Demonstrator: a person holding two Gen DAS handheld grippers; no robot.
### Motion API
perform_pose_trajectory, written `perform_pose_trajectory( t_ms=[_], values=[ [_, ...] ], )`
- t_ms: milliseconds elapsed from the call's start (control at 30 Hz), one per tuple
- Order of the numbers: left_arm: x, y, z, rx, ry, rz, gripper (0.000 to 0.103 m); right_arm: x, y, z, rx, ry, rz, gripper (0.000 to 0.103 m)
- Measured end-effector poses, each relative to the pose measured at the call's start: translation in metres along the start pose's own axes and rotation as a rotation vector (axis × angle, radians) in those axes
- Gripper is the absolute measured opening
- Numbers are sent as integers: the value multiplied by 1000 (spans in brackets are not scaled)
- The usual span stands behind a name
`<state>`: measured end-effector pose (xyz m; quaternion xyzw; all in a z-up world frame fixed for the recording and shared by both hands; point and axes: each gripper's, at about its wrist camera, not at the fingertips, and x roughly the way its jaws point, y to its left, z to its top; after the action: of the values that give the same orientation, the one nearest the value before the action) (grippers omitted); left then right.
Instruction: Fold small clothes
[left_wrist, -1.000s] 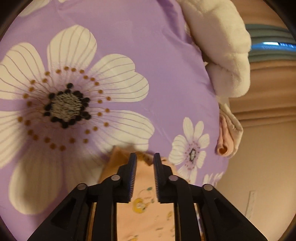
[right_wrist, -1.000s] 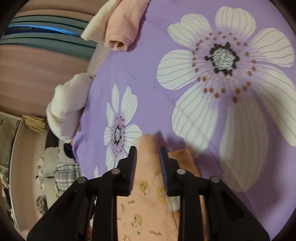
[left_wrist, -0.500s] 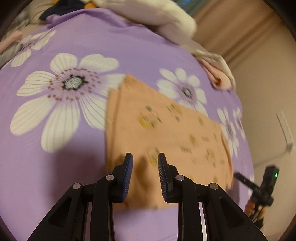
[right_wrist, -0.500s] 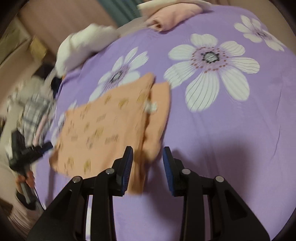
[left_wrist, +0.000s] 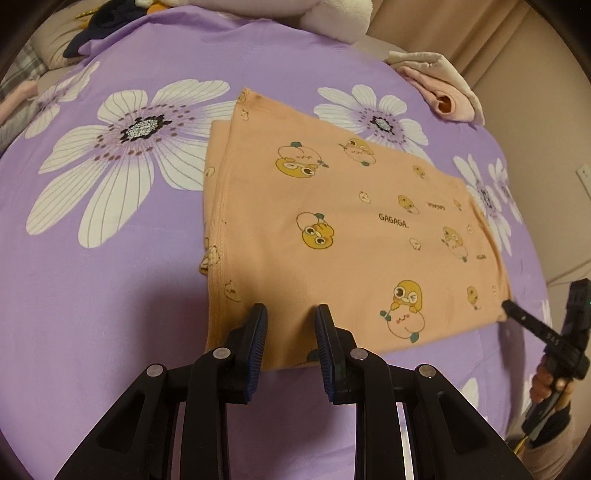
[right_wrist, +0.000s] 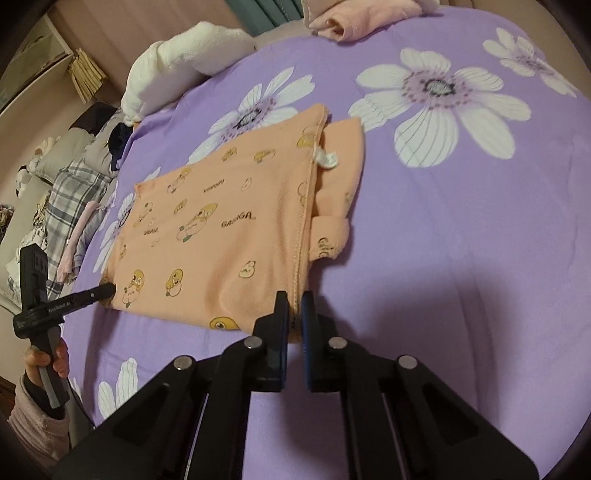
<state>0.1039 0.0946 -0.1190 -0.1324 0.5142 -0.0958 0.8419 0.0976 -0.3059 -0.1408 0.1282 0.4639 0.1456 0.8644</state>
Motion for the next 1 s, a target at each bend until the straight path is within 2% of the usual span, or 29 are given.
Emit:
perform_pose_trajectory(
  t_ms=[167, 233, 400, 633, 700, 833, 1000],
  values=[
    [-1, 0, -3, -4, 5, 2, 24, -19, -4, 3, 11, -53, -30, 5],
    [-1, 0, -4, -1, 5, 1, 24, -21, -4, 4, 5, -52, -59, 1],
    [0, 2, -6, -4, 7, -3, 24, -19, -18, 0, 32, -21, -112, 2],
    [0, 1, -8, -5, 7, 2, 24, -31, -4, 2, 14, -72, -36, 7],
    [0, 2, -9, -6, 7, 2, 24, -28, 4, 6, -1, -71, -25, 9],
    [0, 1, -8, -5, 7, 3, 24, -15, 18, 14, -6, -56, 10, 20],
    [1, 2, -8, -7, 8, 2, 24, 3, 25, 14, 1, -26, 19, 20]
  ],
)
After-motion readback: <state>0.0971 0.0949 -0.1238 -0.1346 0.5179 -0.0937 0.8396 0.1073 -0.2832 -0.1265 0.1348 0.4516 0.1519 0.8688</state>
